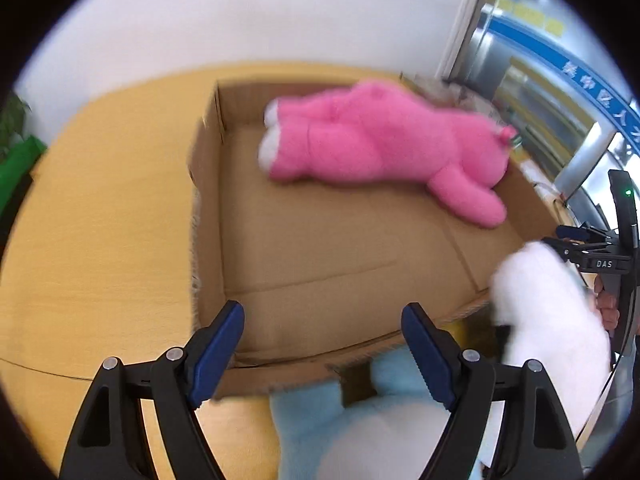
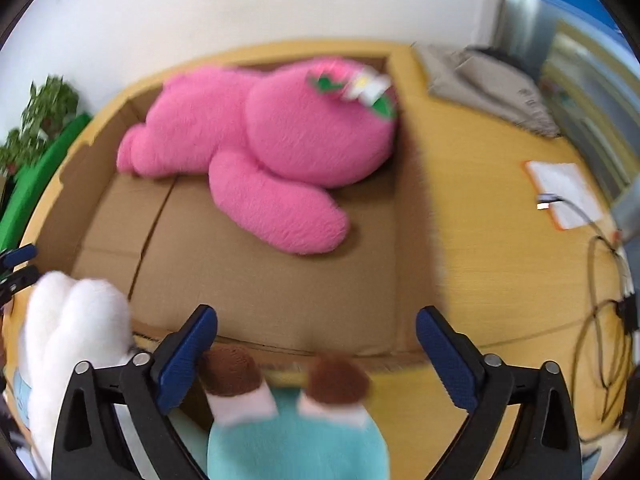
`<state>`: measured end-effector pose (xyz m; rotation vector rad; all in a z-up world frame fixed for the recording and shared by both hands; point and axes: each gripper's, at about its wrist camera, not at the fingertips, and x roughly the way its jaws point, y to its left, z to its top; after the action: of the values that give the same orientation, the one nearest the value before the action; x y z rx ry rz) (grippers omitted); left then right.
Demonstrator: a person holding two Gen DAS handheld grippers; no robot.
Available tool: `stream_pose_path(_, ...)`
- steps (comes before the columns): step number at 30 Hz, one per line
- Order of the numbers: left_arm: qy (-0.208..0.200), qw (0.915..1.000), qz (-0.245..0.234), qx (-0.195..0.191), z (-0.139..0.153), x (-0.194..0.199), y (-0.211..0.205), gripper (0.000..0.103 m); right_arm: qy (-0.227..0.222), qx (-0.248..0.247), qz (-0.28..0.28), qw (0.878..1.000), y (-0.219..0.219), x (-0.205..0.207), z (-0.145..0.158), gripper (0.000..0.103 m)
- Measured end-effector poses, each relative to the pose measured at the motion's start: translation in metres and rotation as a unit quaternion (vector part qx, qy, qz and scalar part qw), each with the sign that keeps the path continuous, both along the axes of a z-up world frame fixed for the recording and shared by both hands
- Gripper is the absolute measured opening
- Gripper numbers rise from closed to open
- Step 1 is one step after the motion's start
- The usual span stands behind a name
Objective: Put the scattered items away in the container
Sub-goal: 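Move both grippers back to the light-blue plush on the table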
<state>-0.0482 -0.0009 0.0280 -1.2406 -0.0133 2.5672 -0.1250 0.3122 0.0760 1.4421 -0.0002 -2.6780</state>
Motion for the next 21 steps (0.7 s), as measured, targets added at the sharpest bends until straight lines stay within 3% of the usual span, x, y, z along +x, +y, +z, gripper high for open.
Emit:
stream_pose_path(5,0.091,0.9958,-0.001,0.014,0.055,0.056,0.015,0.085,0.094,-0.011,0.017,0.995,-0.004,0.063,0.05,0.103)
stream_pose_path(10,0.132,0.9908,-0.001,0.031,0.073,0.107,0.038,0.085,0.159,-0.027,0.03,0.986,-0.011,0.128,0.072,0.103)
stream_pose_path(17,0.122,0.9921,0.01,0.027,0.049,0.156,0.062,0.085,0.161,0.005,0.023,0.987,-0.023,0.172,0.055,0.103)
stream_pose_path(21,0.101,0.9939,0.008,0.041,0.03,0.169,0.076,0.085,0.142,-0.011,0.01,0.99,-0.021,0.185,0.029,0.103)
